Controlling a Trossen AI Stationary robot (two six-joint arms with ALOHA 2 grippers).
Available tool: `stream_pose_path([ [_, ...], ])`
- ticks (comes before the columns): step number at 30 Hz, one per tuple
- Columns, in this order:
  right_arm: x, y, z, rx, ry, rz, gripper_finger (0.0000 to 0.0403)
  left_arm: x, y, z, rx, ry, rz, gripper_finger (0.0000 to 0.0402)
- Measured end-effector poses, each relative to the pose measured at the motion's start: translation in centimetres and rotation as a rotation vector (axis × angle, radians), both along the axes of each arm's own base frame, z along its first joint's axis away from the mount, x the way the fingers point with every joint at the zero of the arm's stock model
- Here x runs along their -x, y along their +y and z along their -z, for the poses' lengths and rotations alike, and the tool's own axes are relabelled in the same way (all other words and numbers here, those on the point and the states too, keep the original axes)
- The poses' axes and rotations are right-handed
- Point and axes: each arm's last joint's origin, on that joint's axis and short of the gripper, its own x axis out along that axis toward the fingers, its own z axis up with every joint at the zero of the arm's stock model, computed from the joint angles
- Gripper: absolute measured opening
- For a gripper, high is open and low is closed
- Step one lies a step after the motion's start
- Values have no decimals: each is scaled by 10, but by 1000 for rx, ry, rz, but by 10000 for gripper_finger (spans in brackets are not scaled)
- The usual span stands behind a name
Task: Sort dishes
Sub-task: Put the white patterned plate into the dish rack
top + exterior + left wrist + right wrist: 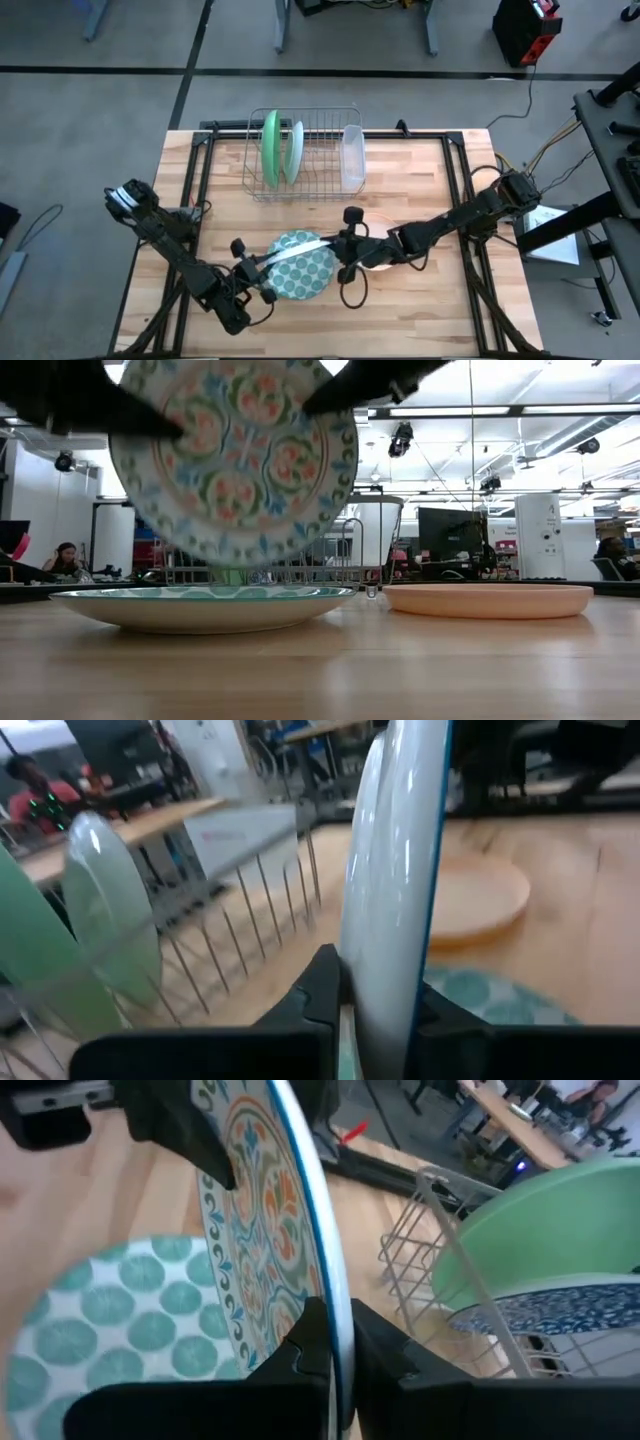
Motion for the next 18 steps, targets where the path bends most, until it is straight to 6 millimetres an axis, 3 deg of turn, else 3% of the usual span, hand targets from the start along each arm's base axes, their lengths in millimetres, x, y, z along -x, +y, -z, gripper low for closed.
stream_pose_path([
  [5,19,-8,-31,-133,-57,56,53,0,-10,-34,-58,-58,-13,15],
  [12,64,-26,-71,-299,-67,164,109,-5,-15,-82,-163,-93,-60,15],
  [18,97,-30,-71,-395,-31,235,136,-32,5,-122,-170,-88,-173,15],
])
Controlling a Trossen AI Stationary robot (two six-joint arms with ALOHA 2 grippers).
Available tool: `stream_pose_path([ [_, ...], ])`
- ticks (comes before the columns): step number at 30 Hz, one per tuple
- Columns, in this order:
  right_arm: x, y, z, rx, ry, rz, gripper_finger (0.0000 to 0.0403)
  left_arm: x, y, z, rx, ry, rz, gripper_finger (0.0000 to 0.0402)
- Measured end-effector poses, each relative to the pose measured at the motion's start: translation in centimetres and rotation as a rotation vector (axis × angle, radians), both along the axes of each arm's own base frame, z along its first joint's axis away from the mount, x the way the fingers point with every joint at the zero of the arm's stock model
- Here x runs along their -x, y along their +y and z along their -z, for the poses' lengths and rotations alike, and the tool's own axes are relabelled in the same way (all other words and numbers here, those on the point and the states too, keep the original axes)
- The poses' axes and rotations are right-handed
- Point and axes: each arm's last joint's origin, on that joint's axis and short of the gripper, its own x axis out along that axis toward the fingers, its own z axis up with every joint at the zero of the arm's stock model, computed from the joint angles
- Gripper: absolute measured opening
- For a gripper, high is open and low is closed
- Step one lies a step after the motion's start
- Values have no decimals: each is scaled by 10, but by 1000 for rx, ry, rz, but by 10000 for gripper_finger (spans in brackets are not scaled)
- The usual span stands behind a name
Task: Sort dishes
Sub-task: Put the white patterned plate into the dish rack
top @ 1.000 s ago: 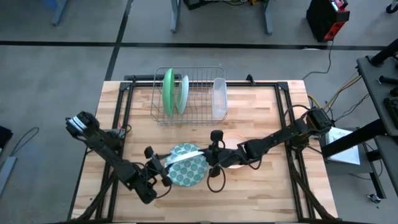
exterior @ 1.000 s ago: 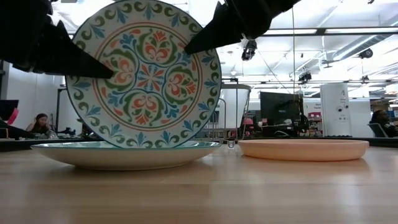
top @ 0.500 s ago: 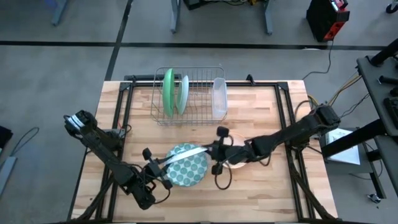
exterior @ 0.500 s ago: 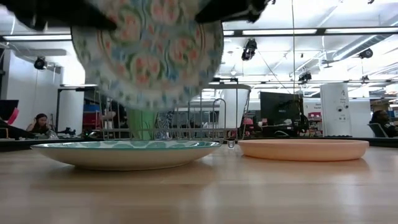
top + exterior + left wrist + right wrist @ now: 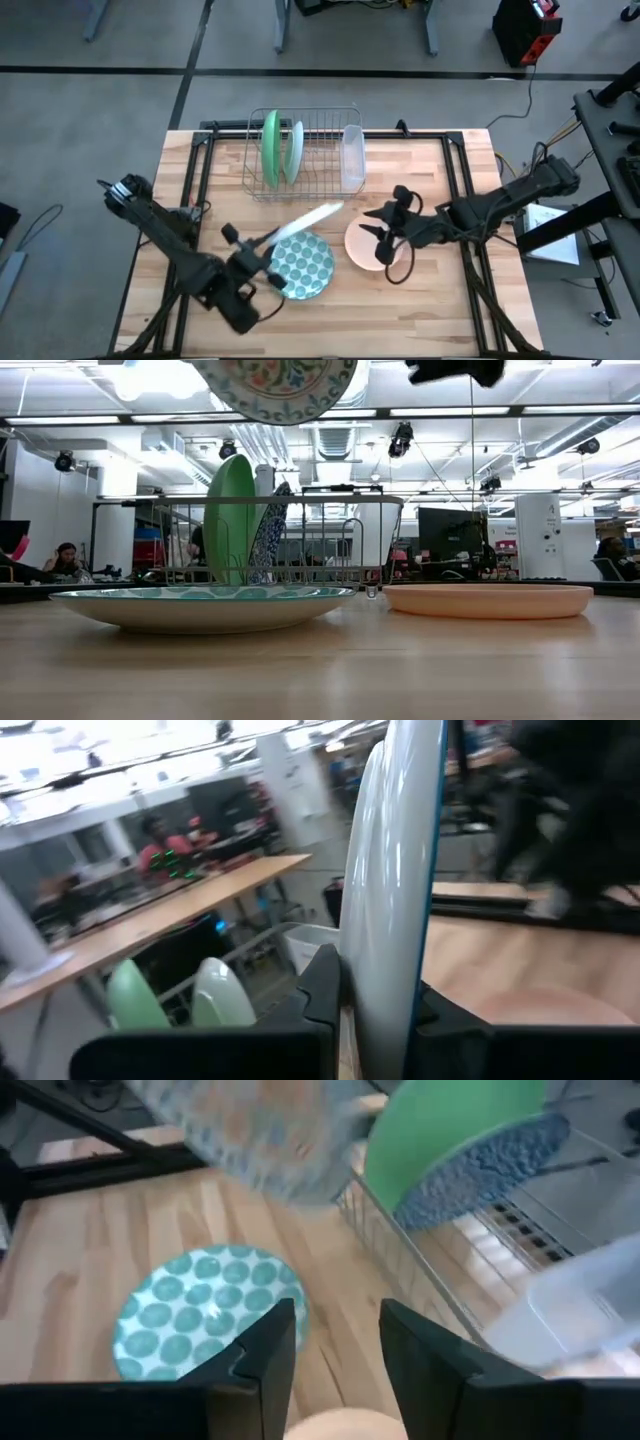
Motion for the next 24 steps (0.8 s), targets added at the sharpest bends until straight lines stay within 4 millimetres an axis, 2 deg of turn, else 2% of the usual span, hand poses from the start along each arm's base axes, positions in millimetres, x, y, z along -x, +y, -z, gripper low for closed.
stream_pose_path([
  [4,12,-1,18,-14,11,47,144,-24,29,-20,36,-43,-123,15],
  [8,21,-4,42,-31,50,92,147,-48,71,-41,104,-122,-269,15],
  [11,25,-8,55,-38,67,128,144,-63,102,-51,224,-163,-326,15],
  [15,28,-12,59,-41,64,158,136,-77,136,-45,321,-177,-385,15],
  [17,28,-12,59,-37,67,154,132,-82,146,-40,334,-183,-412,15],
  [21,29,-12,59,-33,69,152,125,-92,152,-27,347,-184,-436,15],
  [24,29,-12,59,-26,74,148,120,-102,152,-18,274,-153,-467,15],
])
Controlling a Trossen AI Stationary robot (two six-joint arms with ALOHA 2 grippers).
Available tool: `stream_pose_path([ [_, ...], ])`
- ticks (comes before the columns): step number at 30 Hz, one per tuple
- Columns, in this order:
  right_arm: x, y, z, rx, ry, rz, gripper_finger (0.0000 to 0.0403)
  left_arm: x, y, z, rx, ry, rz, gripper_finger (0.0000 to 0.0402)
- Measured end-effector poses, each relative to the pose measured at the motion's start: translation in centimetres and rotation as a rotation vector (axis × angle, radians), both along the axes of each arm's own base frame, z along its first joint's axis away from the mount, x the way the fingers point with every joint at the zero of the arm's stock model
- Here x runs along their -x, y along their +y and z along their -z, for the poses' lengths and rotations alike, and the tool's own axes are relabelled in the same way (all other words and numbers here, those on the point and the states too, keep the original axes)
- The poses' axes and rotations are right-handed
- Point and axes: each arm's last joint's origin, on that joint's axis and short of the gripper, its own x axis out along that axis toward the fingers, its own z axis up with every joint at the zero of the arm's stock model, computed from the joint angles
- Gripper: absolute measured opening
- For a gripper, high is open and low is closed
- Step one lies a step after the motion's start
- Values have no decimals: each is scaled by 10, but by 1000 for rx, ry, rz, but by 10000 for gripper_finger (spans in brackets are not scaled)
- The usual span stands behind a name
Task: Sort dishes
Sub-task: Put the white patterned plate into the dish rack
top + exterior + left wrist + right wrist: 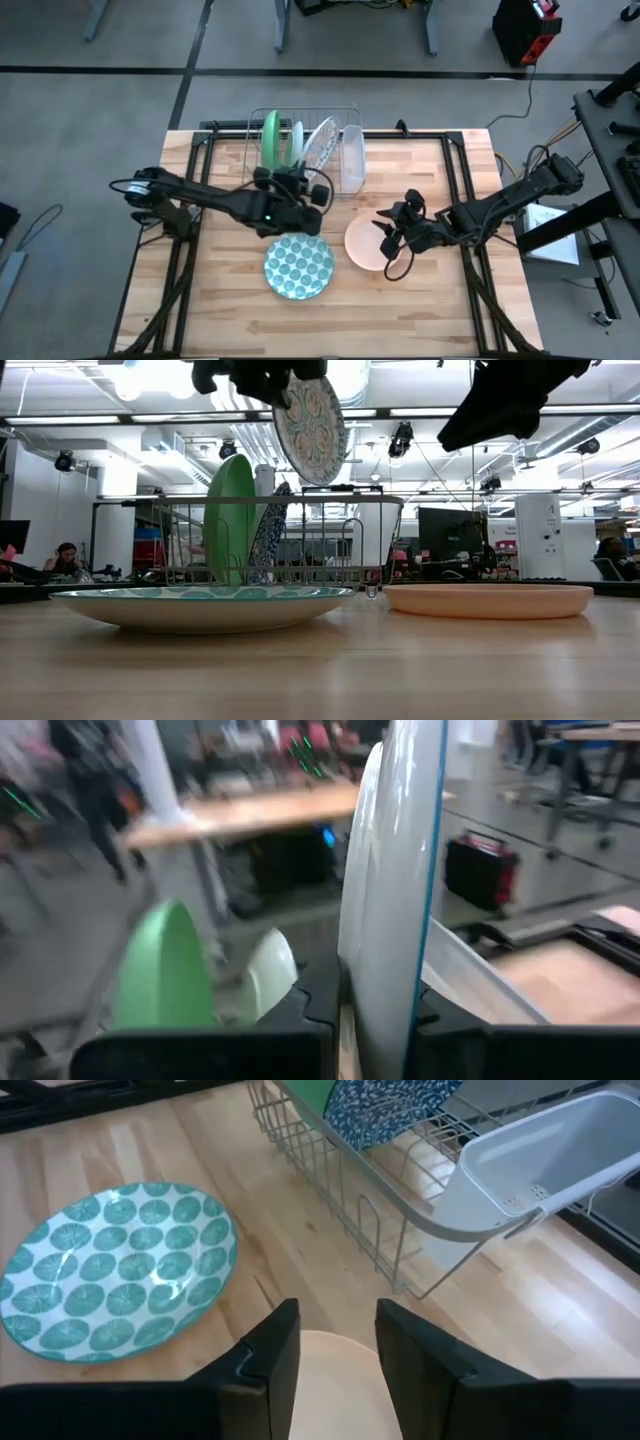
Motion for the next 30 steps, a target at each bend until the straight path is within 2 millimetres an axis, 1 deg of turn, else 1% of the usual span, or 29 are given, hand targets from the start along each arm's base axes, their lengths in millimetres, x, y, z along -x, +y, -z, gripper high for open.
stream_pose_path([
  [3,0,0,1,1,2,0,116,-15,-2,9,-74,39,-43,15],
  [7,0,0,1,2,4,-1,114,-40,0,18,-96,56,-71,15],
  [11,1,0,2,0,6,-5,120,-58,9,21,-113,171,-94,15],
  [14,2,1,4,-6,9,-4,125,-61,15,23,-65,227,-109,15],
  [17,3,2,6,-7,13,-11,130,-55,22,25,2,271,-161,15],
  [19,3,3,6,-7,13,-15,132,-61,27,35,49,267,-192,15],
  [22,4,4,7,-8,15,-16,135,-74,33,51,71,339,-171,15],
  [23,3,4,6,-9,13,-17,135,-75,35,53,70,348,-179,15],
  [25,4,5,8,-10,20,-19,137,-70,41,52,81,360,-209,15],
  [28,5,5,9,-18,20,-19,137,-65,47,56,100,362,-239,15],
  [30,5,5,9,-19,18,-19,135,-64,50,60,112,395,-244,15],
])
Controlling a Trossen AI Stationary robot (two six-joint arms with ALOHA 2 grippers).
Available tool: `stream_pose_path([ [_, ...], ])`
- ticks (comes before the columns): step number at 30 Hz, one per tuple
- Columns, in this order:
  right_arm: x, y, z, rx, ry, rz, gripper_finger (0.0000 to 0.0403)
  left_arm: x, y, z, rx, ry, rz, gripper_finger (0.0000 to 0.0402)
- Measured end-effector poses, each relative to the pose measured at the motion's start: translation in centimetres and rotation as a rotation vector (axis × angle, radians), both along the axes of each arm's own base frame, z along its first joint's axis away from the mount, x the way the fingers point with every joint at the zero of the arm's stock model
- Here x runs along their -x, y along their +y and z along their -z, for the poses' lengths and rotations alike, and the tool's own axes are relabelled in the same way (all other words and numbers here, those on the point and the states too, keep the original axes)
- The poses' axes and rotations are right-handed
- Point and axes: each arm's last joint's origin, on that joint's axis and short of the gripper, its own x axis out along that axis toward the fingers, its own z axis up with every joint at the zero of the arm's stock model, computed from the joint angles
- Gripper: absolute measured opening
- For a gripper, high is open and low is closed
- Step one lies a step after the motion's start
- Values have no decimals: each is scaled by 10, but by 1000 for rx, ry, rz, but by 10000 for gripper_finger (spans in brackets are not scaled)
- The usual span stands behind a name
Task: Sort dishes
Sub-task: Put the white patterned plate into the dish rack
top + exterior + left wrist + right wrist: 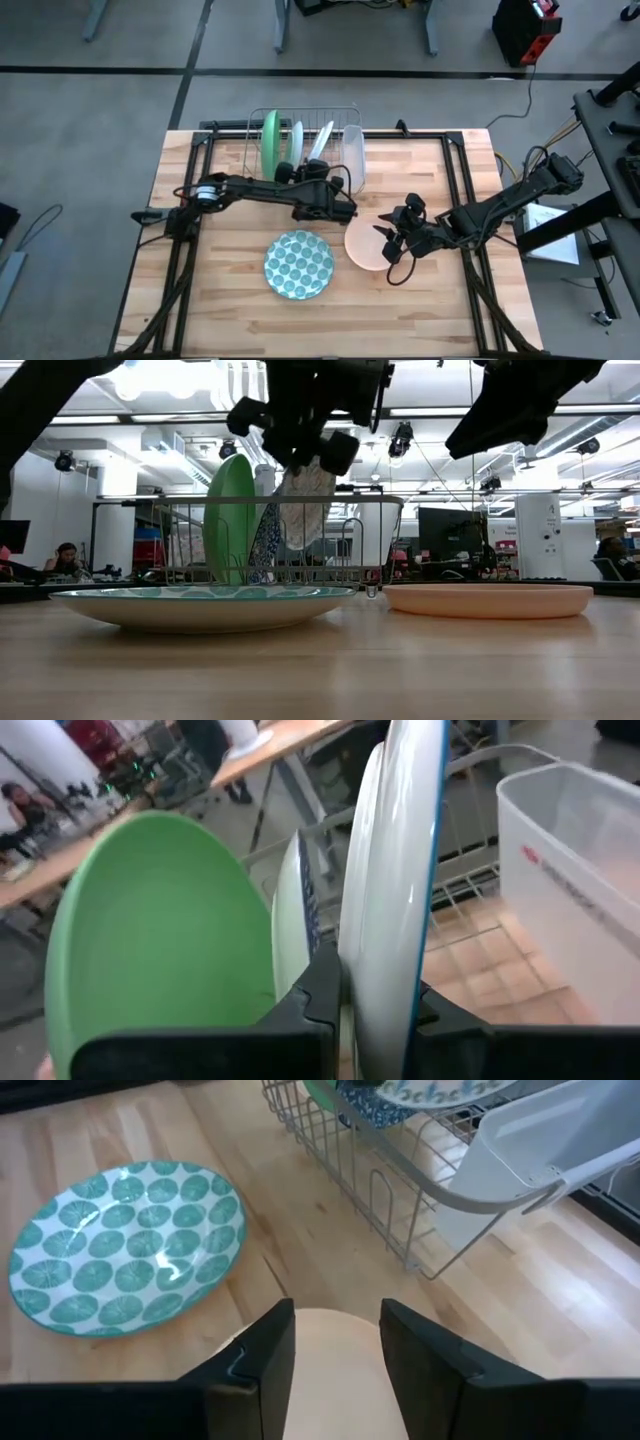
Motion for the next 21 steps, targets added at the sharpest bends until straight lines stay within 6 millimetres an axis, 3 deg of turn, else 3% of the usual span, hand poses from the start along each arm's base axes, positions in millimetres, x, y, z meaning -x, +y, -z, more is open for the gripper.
stream_pose_path([
  [13,0,0,0,0,0,1,115,2,25,-4,39,22,-56,15],
  [21,0,0,1,-1,0,2,122,4,38,-5,87,44,-86,15],
])
